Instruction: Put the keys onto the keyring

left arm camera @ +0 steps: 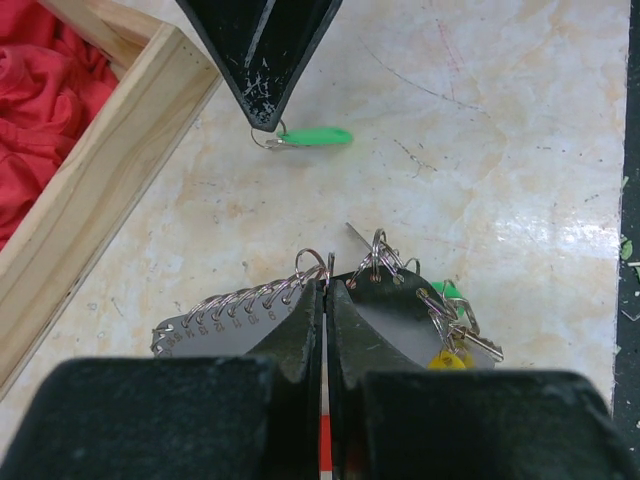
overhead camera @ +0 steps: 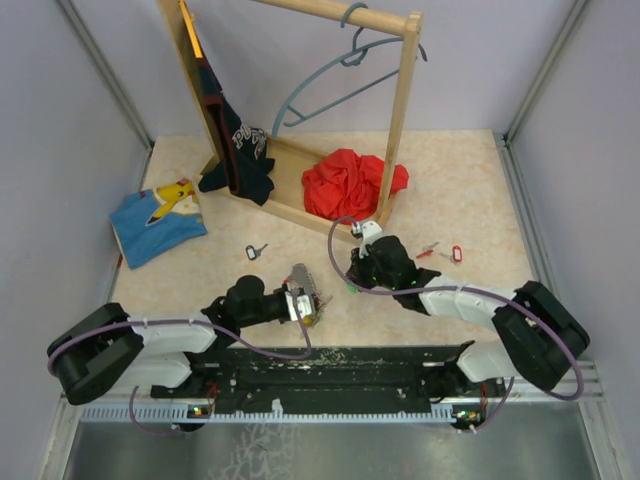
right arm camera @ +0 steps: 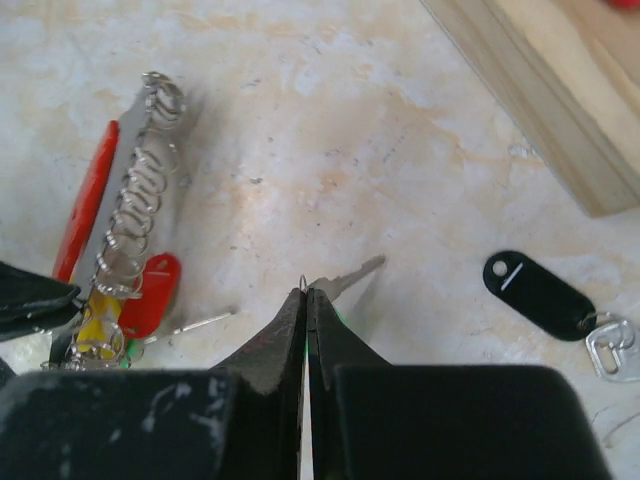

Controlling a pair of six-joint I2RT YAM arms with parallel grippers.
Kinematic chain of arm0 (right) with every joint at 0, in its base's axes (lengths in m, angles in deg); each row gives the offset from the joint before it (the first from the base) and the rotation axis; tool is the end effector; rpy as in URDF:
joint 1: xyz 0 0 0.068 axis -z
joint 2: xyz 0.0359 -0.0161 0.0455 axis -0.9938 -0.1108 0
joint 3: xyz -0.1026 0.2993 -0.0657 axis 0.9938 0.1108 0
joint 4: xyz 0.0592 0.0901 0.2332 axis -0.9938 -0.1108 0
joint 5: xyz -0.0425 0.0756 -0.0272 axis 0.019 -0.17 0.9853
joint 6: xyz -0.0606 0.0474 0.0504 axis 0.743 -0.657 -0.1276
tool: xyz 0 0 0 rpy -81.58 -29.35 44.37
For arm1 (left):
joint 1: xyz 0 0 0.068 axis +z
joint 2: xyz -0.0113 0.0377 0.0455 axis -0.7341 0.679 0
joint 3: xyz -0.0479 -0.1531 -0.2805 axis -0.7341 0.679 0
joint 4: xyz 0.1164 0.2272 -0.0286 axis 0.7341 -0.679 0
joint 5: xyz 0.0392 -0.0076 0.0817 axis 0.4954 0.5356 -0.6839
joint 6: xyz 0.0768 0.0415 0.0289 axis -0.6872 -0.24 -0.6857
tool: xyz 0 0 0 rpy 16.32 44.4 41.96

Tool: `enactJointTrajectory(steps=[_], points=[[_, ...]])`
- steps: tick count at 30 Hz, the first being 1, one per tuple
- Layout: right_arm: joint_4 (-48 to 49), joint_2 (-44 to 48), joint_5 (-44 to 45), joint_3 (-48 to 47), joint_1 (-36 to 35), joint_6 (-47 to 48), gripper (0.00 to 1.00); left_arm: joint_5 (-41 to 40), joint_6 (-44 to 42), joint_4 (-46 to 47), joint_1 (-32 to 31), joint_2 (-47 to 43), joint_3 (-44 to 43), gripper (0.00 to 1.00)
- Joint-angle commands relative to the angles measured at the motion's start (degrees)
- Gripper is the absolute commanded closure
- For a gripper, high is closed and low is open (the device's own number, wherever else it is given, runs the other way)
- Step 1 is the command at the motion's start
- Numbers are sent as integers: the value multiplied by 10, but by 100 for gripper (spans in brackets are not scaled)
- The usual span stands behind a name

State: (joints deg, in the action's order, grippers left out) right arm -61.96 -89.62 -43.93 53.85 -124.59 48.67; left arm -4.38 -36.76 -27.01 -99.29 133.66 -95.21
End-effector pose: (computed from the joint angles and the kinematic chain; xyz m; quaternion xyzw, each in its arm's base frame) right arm 0.2135 0.1896 0.1935 -0.1830 0.8689 0.2420 0.3911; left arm 0.1284 -0.2008 0.1878 0.6011 0.5408 -0.2055 0.5514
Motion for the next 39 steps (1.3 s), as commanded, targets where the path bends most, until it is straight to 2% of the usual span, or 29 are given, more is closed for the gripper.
enactJointTrajectory(steps=[1,2,6,12,16,20,29,39], points=[[8,49,-82,-8,6,148,100,-14,24,22,-4,-26,0,100],[6,53,-107,-6,6,189,100,-14,26,27,-4,-29,4,100],[-29,57,-165,-20,6,253,100,-10,25,49,-3,-35,16,100],[-83,48,-203,-49,-2,340,100,1,17,59,-3,-22,18,100],[-76,51,-205,-45,-30,405,100,4,18,76,-3,-20,24,100],[-76,51,-162,-51,-65,448,100,11,25,90,-1,-11,25,100],[38,122,-169,21,-81,508,100,46,47,134,13,-5,40,100],[68,135,-196,50,-97,547,100,63,53,149,17,11,40,100]])
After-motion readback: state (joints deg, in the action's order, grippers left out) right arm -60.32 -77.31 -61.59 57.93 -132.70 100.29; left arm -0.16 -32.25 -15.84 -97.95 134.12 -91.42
